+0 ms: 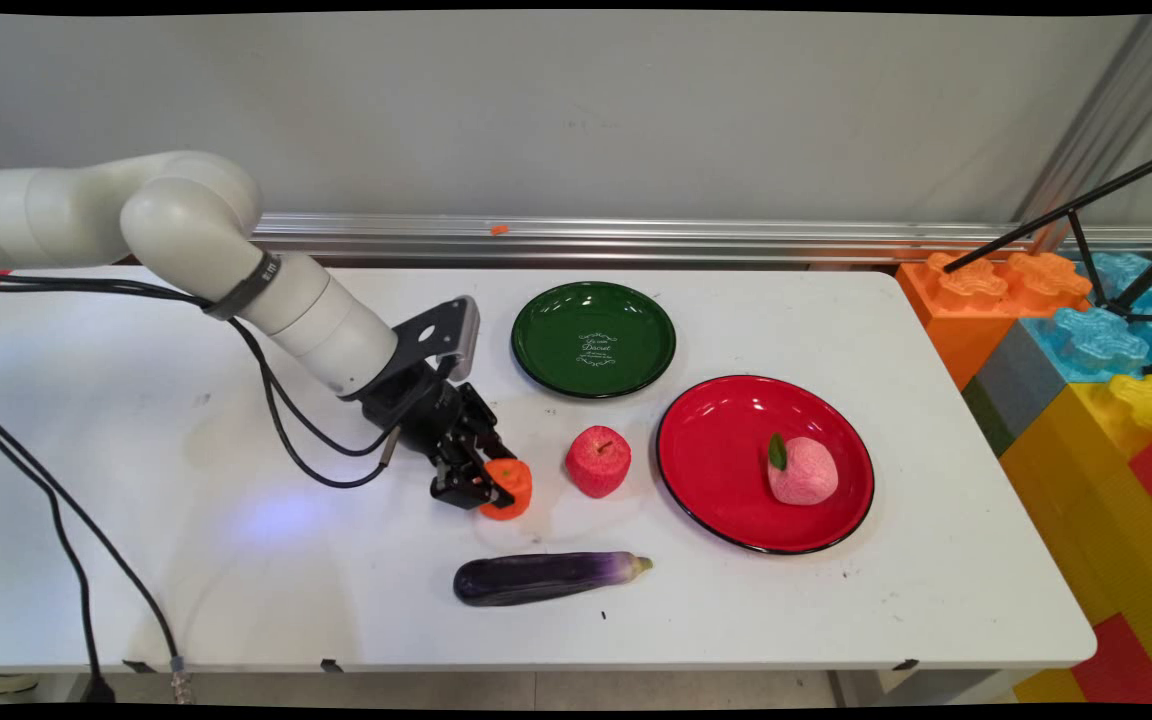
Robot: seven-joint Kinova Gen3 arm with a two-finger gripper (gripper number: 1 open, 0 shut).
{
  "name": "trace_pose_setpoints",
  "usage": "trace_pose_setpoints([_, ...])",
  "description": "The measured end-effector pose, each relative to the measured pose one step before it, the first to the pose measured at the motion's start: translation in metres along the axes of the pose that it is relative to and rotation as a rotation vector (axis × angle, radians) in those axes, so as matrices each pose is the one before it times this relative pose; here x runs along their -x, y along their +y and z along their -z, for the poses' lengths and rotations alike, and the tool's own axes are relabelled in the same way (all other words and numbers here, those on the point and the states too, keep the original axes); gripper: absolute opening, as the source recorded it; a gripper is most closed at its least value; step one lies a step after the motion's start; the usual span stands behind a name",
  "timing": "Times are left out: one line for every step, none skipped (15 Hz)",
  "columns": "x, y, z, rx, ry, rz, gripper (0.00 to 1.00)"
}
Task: Place the picked object on the table
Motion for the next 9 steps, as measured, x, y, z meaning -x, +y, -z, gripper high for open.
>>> trace_pose_setpoints([0.00113, 0.0002, -0.00087, -0.00203, -0.00104, -0.00118, 0.0])
trace_pose_setpoints([0.0007, 0.00014, -0.00066, -0.00165, -0.00013, -0.00102, 0.0])
trace_pose_setpoints([0.00063, 0.00014, -0.00072, -0.00161, -0.00033, -0.00114, 0.0])
trace_pose_setpoints([0.00046, 0.0001, -0.00055, -0.00163, -0.00006, -0.00104, 0.0])
trace_pose_setpoints([0.00026, 0.00001, -0.00047, -0.00092, 0.00025, -0.00083, 0.0])
trace_pose_setpoints([0.00009, 0.00012, -0.00029, -0.00097, 0.00118, -0.00139, 1.0])
trace_pose_setpoints([0.00005, 0.00016, -0.00027, -0.00027, 0.00112, -0.0026, 1.0])
trace_pose_setpoints([-0.0003, -0.00019, -0.0003, -0.00046, 0.00128, -0.00238, 1.0])
trace_pose_setpoints([0.00005, 0.00019, 0.00005, -0.00163, 0.00209, -0.00097, 1.0])
